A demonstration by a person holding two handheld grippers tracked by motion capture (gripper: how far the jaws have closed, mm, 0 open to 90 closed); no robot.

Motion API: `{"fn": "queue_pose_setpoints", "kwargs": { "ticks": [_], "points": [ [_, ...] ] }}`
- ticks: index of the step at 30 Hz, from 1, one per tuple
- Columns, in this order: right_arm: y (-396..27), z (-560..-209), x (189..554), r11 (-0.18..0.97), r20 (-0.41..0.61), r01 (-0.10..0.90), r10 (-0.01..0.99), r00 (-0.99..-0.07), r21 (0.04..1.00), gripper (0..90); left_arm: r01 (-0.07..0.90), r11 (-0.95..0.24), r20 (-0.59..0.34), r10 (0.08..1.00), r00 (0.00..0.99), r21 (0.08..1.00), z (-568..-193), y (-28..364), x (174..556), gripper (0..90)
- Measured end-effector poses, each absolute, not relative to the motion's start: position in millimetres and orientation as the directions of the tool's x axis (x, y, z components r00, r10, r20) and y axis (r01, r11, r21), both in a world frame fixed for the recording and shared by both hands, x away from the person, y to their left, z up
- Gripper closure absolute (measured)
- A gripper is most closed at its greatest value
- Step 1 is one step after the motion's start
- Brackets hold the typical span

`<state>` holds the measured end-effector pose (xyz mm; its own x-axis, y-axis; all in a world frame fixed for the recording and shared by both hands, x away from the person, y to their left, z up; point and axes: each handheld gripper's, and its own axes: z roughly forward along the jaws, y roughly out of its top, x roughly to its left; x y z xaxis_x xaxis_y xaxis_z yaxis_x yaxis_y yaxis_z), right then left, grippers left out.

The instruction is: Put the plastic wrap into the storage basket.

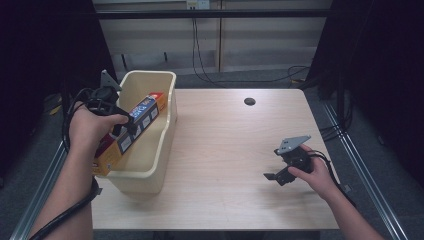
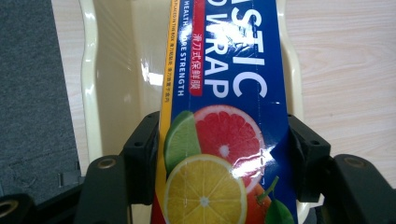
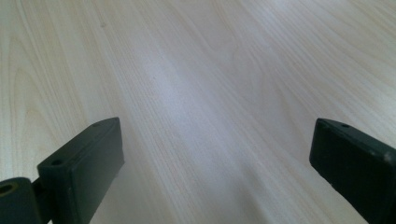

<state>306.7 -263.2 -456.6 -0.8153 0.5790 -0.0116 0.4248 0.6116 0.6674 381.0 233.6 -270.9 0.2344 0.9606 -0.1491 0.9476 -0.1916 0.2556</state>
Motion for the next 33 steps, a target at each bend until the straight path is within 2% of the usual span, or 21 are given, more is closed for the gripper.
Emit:
{"fn": "queue_pose_setpoints", "kwargs": {
  "ticks": [33],
  "points": [
    [-260, -456, 305, 0.624, -0.031, 0.409, 0.57, -0.821, 0.666, 3.0, 0.969, -0.152, -0.173, 0.967, 0.187, 0.197, -305, 222, 381, 39.7]
  ]
}}
